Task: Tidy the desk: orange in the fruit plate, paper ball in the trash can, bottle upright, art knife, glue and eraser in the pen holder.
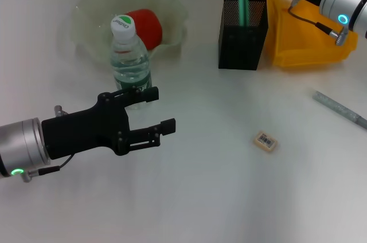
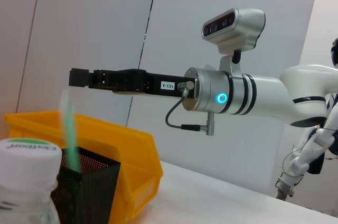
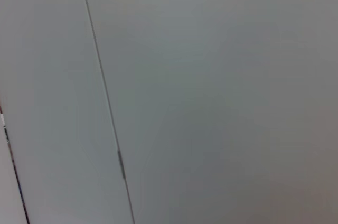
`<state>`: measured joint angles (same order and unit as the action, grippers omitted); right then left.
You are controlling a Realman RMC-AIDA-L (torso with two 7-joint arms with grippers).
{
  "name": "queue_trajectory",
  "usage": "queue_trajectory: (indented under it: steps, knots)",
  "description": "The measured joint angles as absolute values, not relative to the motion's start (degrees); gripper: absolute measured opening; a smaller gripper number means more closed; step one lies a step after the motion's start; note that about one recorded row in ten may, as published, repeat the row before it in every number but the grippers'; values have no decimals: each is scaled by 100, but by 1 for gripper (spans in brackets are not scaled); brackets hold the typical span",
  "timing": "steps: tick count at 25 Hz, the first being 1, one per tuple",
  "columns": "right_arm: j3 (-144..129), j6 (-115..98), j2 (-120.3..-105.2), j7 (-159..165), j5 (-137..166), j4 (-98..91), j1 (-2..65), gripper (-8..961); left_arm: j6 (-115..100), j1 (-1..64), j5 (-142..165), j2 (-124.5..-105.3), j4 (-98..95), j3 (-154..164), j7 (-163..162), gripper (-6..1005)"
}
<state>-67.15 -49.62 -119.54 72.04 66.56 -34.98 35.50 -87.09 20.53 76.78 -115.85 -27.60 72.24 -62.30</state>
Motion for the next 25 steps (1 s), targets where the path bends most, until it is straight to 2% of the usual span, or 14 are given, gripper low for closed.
queue_trajectory:
  steps: [10,15,18,19,20,24,25]
  knots:
    - [-6715,-5049,-11946,7282,6659,-3508,3502,412,-8683,2049,7700,-11607,-2760,7224,-6227,797]
    - [-6715,-5459,-11871,8156,7260,-4091,3298,477,-8716,2026,7696,-11609,-2760,7224,-6229,797]
    - [-6709,-5906,-11802,9854,8742,-5361,3028,490,-8752,2016,7689,-11600,-2760,7225,-6230,798]
    - [-6668,-6592,-11801,11193,10060,-6534,2897,495,-8765,2011,7686,-11591,-2761,7225,-6232,798]
    - [-6668,-6592,-11801,11193,10060,-6534,2897,499,-8777,2006,7685,-11581,-2764,7225,-6235,798]
    - [-6769,-8419,-11912,13518,12726,-8840,3018,517,-8791,2006,7680,-11571,-2768,7225,-6246,798]
    - [-6769,-8419,-11912,13518,12726,-8840,3018,522,-8791,2006,7680,-11571,-2768,7225,-6246,798]
